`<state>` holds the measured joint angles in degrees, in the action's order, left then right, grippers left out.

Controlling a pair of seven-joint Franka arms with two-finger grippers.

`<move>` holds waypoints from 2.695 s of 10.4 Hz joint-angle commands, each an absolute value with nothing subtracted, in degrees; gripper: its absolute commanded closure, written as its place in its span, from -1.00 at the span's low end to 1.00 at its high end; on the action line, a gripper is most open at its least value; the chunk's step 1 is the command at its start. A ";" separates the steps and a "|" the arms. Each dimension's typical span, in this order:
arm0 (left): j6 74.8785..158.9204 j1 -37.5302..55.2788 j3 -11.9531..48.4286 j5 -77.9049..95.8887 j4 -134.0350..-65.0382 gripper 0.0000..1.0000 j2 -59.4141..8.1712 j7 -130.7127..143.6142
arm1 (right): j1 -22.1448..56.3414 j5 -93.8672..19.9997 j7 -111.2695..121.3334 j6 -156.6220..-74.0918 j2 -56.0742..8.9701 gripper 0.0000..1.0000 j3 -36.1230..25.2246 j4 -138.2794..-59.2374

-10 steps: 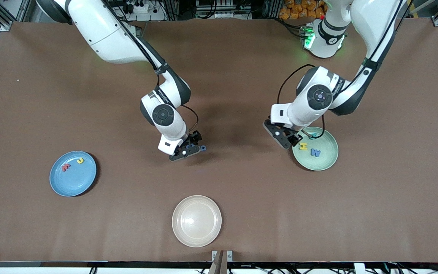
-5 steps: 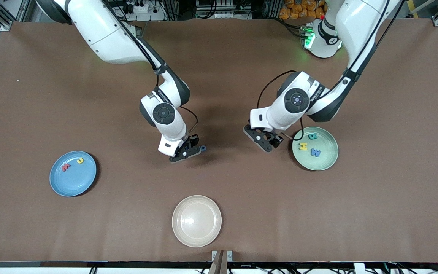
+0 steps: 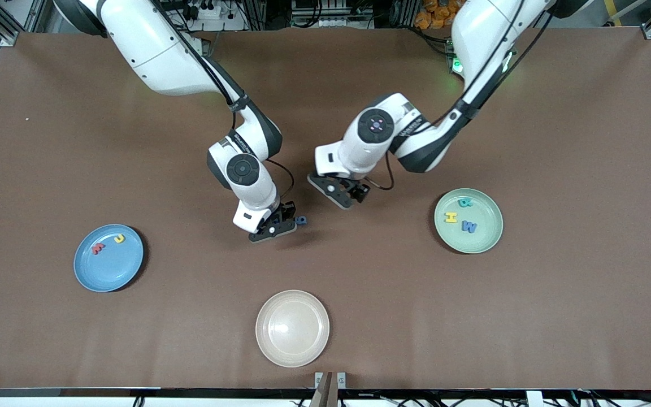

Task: Sort upper and lower case letters into plates
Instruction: 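Grasp the blue m with the right gripper and carry it to the blue plate, then release the blue m on the blue plate while the left gripper lowers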

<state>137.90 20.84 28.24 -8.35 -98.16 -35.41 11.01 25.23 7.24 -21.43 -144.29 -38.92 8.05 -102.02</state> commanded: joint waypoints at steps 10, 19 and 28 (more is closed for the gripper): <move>166.94 44.54 12.50 -12.30 -88.42 -1.00 -45.77 15.29 | -6.05 10.11 10.18 -134.03 -32.87 1.00 2.29 -101.95; 177.80 52.45 2.92 -12.57 -83.41 -1.00 -56.95 14.33 | -8.70 9.40 9.93 -134.30 -33.92 -1.00 2.29 -100.90; 177.72 56.69 -1.32 -11.95 -83.06 -0.34 -58.54 16.34 | -8.79 9.58 10.63 -134.30 -34.45 -1.00 2.29 -100.90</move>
<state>177.18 56.23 -0.58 -11.05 -84.57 -57.46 13.81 -7.80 9.03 9.94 -134.69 -34.48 1.41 -100.97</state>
